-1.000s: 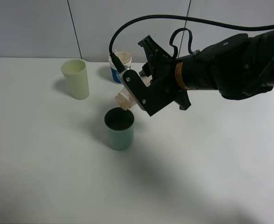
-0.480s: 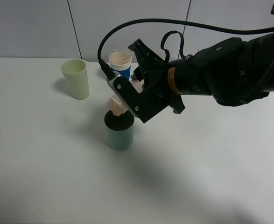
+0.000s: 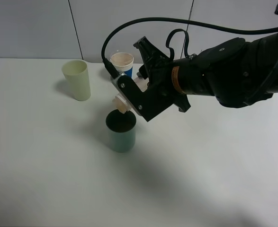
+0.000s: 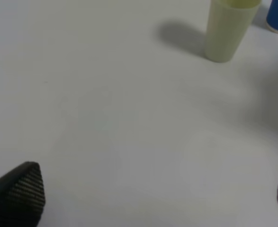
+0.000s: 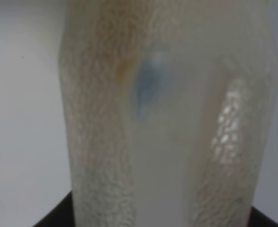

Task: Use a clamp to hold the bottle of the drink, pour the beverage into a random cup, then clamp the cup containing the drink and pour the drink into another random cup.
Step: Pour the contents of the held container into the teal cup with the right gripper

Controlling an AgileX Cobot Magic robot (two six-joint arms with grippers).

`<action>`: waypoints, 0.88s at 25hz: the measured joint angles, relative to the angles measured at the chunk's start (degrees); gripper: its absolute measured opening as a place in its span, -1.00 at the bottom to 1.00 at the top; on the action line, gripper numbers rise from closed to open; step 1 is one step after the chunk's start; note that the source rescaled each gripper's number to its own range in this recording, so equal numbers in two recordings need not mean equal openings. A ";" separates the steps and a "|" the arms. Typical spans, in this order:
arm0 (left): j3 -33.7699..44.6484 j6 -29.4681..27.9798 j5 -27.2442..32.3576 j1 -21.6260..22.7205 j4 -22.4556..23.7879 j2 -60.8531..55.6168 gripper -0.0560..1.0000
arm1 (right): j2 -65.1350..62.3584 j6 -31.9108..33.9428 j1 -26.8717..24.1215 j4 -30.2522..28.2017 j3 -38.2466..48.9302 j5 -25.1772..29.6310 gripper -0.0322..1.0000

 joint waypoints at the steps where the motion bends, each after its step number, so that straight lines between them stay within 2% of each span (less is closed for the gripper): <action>1: 0.00 0.00 0.00 0.00 0.00 0.00 1.00 | 0.00 -0.12 0.00 0.00 0.00 0.14 -0.86; 14: 0.00 0.00 0.00 0.00 0.00 0.00 1.00 | 0.00 -6.94 0.07 0.00 0.00 0.29 -0.86; 22: 0.00 0.00 0.00 0.00 0.00 0.00 1.00 | 0.00 -7.81 0.07 0.00 0.00 0.29 -0.86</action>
